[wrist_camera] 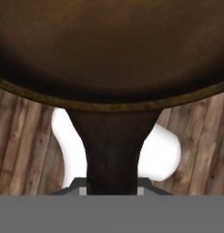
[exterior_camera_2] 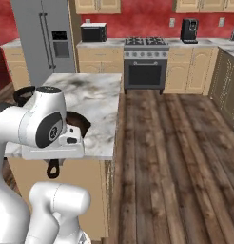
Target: Pick up the pan with the steak in it and place it on the dining table. Then place the steak on the plate.
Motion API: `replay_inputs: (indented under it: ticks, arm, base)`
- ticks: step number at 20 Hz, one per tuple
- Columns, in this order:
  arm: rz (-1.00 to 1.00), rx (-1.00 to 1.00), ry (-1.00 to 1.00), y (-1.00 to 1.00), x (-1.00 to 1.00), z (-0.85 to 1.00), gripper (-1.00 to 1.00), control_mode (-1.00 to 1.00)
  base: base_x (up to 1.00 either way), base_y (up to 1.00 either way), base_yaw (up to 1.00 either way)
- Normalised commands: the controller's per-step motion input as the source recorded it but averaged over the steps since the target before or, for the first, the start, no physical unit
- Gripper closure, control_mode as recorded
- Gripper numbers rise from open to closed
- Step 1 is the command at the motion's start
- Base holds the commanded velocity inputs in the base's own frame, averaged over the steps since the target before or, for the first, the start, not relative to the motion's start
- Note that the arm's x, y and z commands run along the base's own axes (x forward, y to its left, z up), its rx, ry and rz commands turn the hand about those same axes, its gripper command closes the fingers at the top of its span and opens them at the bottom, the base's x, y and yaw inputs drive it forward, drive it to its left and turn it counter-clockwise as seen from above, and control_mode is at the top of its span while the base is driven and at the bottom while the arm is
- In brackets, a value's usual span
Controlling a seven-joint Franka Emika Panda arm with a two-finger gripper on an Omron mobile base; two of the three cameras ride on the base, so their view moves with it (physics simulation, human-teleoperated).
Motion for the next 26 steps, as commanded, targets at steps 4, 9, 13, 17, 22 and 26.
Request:
replay_inputs:
  ticks: [4,9,13,17,22,26]
  arm:
    - [0.0,0.0,0.0,0.0,0.0,0.0,1.0,1.0]
    - [0.0,0.0,0.0,0.0,0.0,0.0,1.0,1.0]
    - [0.0,0.0,0.0,0.0,0.0,0.0,1.0,1.0]
    - [0.0,0.0,0.0,0.0,0.0,0.0,1.0,1.0]
    - [0.0,0.0,0.0,0.0,0.0,0.0,1.0,1.0]
    - [0.0,0.0,0.0,0.0,0.0,0.0,1.0,1.0]
  base:
    - [-0.08,-0.02,0.12]
    - [0.0,0.29,0.0]
    - [-0.04,0.41,0.0]
    - [0.0,0.0,0.0]
    - [0.21,0.09,0.0]
    - [0.56,0.23,0.0]
